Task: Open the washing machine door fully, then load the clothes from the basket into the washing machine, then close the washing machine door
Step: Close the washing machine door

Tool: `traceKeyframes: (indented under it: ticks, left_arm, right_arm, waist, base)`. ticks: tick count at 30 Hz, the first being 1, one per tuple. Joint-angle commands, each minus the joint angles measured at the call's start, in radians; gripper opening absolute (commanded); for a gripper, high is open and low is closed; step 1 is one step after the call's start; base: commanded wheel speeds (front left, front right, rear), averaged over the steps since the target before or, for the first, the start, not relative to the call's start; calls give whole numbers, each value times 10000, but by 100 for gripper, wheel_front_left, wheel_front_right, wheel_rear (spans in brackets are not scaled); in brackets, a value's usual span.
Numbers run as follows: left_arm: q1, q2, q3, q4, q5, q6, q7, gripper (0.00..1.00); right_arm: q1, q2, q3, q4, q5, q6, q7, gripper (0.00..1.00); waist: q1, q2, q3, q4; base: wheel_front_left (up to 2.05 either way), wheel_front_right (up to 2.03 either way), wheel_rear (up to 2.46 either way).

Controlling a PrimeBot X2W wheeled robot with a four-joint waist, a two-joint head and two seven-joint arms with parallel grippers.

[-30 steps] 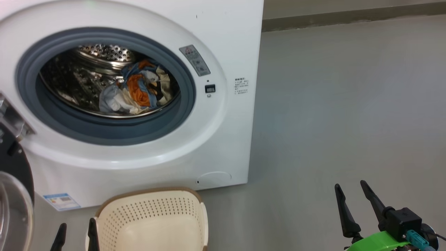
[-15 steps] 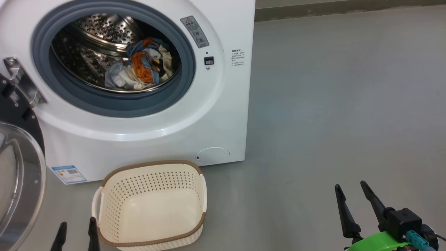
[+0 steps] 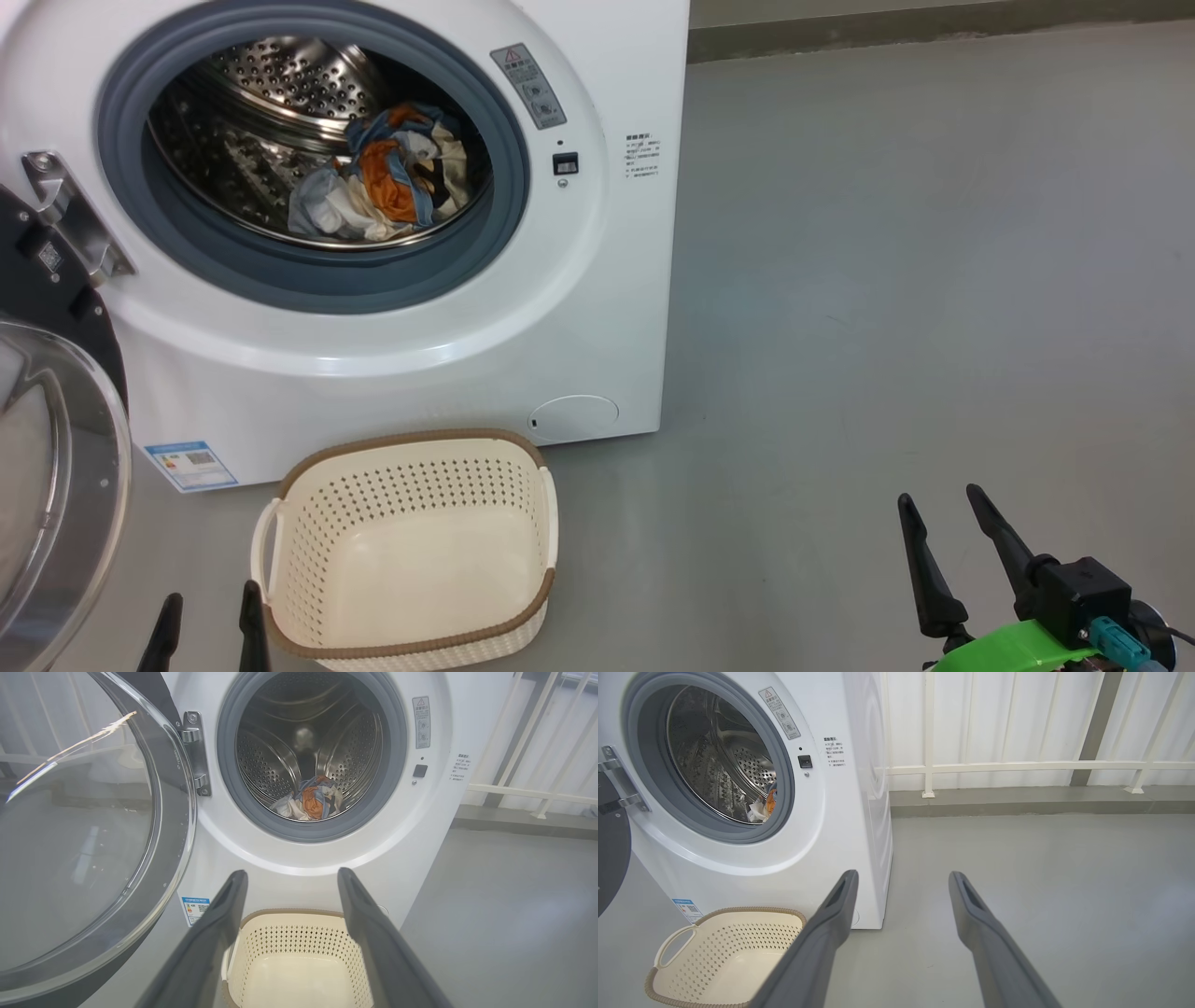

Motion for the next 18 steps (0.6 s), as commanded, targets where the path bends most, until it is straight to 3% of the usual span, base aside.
traceKeyframes:
  ticks: [1,18]
  left_arm:
    - [-369,87,275,-245,44,-21,-61,100]
    - [-441,87,276,-187,25,-54,-61,100]
  right_arm:
    - [-106,-49,293,-220,-61,23,-49,100]
    - [-123,-49,262,-243,-74,23,-49,100]
  waist:
    - [0,-1,1,7]
    - [0,-1,46,326]
  base:
    - [0,0,0]
    - [0,0,0]
